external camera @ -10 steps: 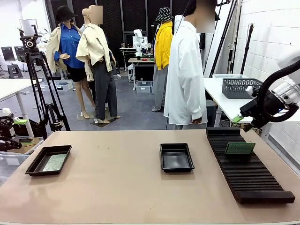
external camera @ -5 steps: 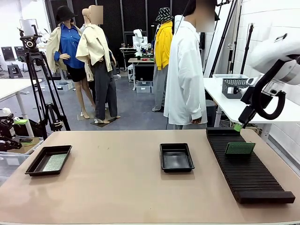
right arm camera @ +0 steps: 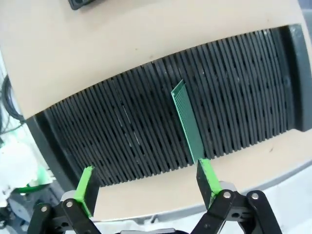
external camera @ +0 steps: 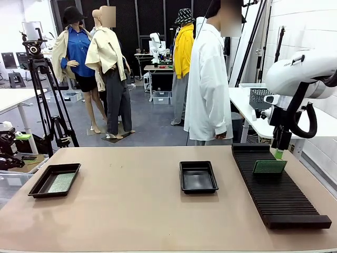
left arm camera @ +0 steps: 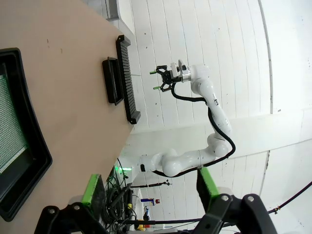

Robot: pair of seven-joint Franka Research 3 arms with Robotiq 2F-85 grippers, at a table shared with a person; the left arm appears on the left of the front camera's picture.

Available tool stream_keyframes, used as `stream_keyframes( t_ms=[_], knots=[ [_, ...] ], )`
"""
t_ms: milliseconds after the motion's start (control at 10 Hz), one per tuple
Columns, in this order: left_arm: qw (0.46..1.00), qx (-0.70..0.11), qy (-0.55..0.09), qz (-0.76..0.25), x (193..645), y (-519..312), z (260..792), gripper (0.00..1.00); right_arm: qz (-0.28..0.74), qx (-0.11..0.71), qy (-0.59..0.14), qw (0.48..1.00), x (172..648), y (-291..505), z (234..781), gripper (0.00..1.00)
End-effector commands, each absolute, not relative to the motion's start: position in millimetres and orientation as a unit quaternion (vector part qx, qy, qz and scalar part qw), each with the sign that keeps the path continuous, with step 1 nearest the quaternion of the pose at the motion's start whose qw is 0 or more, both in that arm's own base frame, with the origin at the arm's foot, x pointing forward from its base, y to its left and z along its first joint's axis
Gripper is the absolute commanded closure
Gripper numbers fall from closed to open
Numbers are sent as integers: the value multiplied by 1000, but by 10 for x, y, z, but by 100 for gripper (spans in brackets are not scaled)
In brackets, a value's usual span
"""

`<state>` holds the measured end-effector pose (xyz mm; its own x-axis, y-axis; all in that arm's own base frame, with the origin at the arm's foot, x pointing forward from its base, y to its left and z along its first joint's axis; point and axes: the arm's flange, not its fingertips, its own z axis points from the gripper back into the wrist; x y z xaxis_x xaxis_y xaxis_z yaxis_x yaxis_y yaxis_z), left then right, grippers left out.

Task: Inspect and transfer BCBs to ESD trays.
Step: Pick up the Blank PCB from the PCB Rack and place it in the right ESD tray.

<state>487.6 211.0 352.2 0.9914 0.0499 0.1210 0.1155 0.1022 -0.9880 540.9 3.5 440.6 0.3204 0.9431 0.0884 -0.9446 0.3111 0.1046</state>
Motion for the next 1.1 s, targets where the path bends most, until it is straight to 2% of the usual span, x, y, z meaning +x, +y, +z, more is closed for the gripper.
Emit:
stream_keyframes(
  t_ms=[0, 300, 1000],
  knots=[
    [740, -670, -63, -23, 4878, 2115, 3538, 0, 622, 46, -28, 781, 5270, 7, 4302, 0],
    [740, -670, -63, -23, 4878, 2115, 3538, 0, 678, 10, -44, 733, 5145, 8, 4167, 0],
    [740, -670, -63, -23, 4878, 2115, 3538, 0, 677, -23, -76, 732, 5380, 29, 4065, 0]
  ],
)
